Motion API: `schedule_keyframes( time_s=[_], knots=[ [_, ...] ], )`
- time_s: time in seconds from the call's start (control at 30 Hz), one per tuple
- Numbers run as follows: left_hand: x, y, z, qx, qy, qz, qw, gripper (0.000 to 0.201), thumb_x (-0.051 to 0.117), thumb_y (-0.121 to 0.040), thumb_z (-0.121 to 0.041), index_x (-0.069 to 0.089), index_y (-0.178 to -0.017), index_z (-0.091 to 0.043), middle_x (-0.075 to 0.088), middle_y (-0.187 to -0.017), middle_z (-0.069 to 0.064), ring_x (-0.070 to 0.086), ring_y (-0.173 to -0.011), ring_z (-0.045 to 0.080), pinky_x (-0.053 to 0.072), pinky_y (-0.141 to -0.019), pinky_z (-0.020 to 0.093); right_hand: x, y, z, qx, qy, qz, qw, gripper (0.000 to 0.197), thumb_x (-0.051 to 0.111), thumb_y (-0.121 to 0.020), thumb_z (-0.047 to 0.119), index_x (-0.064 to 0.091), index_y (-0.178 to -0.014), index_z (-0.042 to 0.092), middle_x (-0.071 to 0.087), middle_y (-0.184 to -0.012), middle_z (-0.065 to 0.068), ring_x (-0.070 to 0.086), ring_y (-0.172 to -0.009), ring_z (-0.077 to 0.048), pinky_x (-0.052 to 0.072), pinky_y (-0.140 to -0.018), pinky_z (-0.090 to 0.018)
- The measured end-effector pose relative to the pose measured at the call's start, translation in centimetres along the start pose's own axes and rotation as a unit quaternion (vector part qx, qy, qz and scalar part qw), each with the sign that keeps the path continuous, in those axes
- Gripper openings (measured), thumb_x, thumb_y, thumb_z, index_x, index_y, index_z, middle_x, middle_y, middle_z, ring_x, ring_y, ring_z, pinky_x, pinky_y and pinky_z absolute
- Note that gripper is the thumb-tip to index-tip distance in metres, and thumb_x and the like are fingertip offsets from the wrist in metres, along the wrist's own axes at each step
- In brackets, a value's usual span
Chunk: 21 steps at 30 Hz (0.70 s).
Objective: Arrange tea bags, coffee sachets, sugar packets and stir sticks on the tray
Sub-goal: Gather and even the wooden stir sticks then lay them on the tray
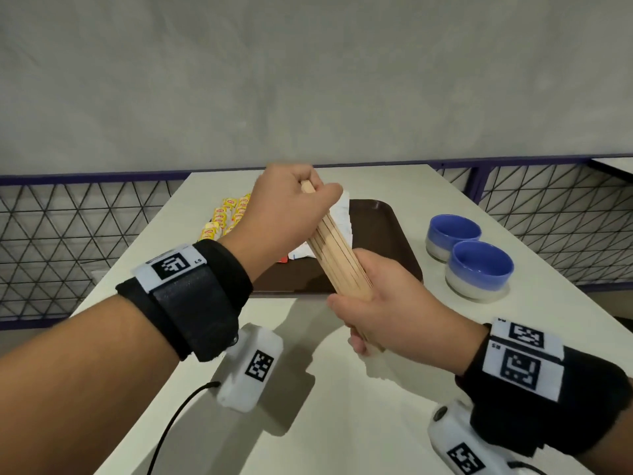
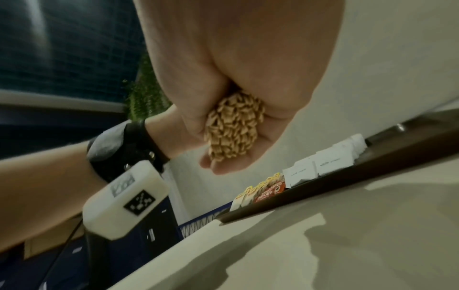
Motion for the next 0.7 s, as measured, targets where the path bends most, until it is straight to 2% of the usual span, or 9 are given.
schedule_keyframes(
  time_s=[0.07,0.17,0.23,0.3,0.4,0.47,0.57,0.63,0.7],
  knots=[
    [0.3,-0.4,2.3,-0.072,0.057,0.067,0.993,0.036,0.067,-0.092,-0.041,0.065,-0.089,-0.005,0.068,-0.081,0.017,0.069,-0.068,0.024,0.060,-0.064,0.039,-0.8,-0.9,-0.4,0.020,-0.019,0.001,1.000,0.027,0.064,-0.097,0.016,0.052,-0.121,0.018,0.061,-0.085,-0.011,0.064,-0.054,-0.022,0.061,-0.060,-0.050],
    [-0.9,-0.6,5.2,-0.129,0.036,0.109,0.985,0.041,0.057,-0.096,-0.051,0.063,-0.107,-0.012,0.069,-0.104,0.009,0.072,-0.083,0.024,0.061,-0.072,0.039,-3.3,-3.5,-2.0,0.084,-0.044,-0.037,0.995,0.015,0.062,-0.096,0.007,0.055,-0.109,0.006,0.060,-0.073,-0.013,0.060,-0.049,-0.022,0.054,-0.050,-0.035],
    [-2.7,-0.7,7.0,-0.122,-0.031,0.103,0.987,0.036,0.059,-0.096,-0.050,0.064,-0.105,-0.016,0.068,-0.107,0.005,0.074,-0.088,0.023,0.062,-0.082,0.044,-5.8,-5.8,-3.3,0.138,-0.044,-0.065,0.987,0.013,0.063,-0.095,0.006,0.054,-0.104,0.002,0.059,-0.069,-0.011,0.058,-0.048,-0.020,0.053,-0.048,-0.030],
    [-4.3,-0.7,8.6,-0.126,-0.062,0.102,0.985,0.032,0.062,-0.091,-0.053,0.066,-0.099,-0.022,0.069,-0.101,0.001,0.074,-0.086,0.021,0.061,-0.086,0.049,-8.0,-8.6,-4.5,0.179,-0.042,-0.085,0.979,0.024,0.068,-0.093,0.007,0.052,-0.110,0.000,0.062,-0.074,-0.011,0.061,-0.052,-0.019,0.055,-0.052,-0.030],
    [-5.7,-0.5,9.8,-0.097,-0.179,0.122,0.971,0.022,0.068,-0.088,-0.049,0.068,-0.091,-0.027,0.072,-0.093,-0.005,0.070,-0.084,0.018,0.059,-0.082,0.041,-10.1,-12.2,-6.3,0.223,-0.004,-0.108,0.969,0.037,0.072,-0.088,0.006,0.048,-0.115,-0.002,0.069,-0.085,-0.018,0.069,-0.066,-0.025,0.063,-0.073,-0.040],
    [-5.9,-0.1,10.1,-0.063,-0.279,0.156,0.945,0.018,0.071,-0.085,-0.046,0.071,-0.086,-0.028,0.071,-0.089,-0.010,0.066,-0.081,0.010,0.054,-0.077,0.030,-10.8,-14.1,-7.3,0.241,0.036,-0.119,0.963,0.037,0.074,-0.085,0.006,0.054,-0.115,-0.003,0.072,-0.085,-0.019,0.074,-0.075,-0.030,0.063,-0.083,-0.047],
    [-5.2,1.0,11.7,-0.039,-0.421,0.259,0.869,0.023,0.071,-0.083,-0.046,0.073,-0.082,-0.023,0.071,-0.078,-0.005,0.065,-0.075,0.009,0.055,-0.069,0.030,-11.2,-16.2,-7.5,0.247,0.135,-0.126,0.951,0.037,0.077,-0.082,0.014,0.060,-0.111,-0.002,0.071,-0.097,-0.016,0.072,-0.090,-0.030,0.061,-0.083,-0.039],
    [-4.9,1.7,13.0,-0.043,-0.469,0.308,0.826,0.024,0.070,-0.082,-0.047,0.071,-0.080,-0.024,0.068,-0.073,-0.005,0.063,-0.070,0.011,0.055,-0.065,0.031,-11.3,-16.9,-7.0,0.254,0.215,-0.122,0.935,0.040,0.078,-0.084,0.021,0.056,-0.112,0.004,0.065,-0.100,-0.012,0.065,-0.092,-0.025,0.056,-0.078,-0.032],
    [-4.5,2.1,13.8,-0.044,-0.486,0.332,0.807,0.018,0.070,-0.083,-0.045,0.068,-0.079,-0.028,0.064,-0.071,-0.009,0.060,-0.067,0.010,0.050,-0.057,0.026,-11.1,-17.7,-7.0,0.265,0.247,-0.108,0.926,0.043,0.077,-0.085,0.022,0.057,-0.120,0.004,0.062,-0.095,-0.009,0.061,-0.086,-0.022,0.050,-0.071,-0.029]
  ],
)
Point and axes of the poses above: each hand's wrist, its own y-axis away from the middle knuckle, its own x-axis out of the palm, z = x × y, the point moved 8 cm from there along -y, towards the middle knuckle
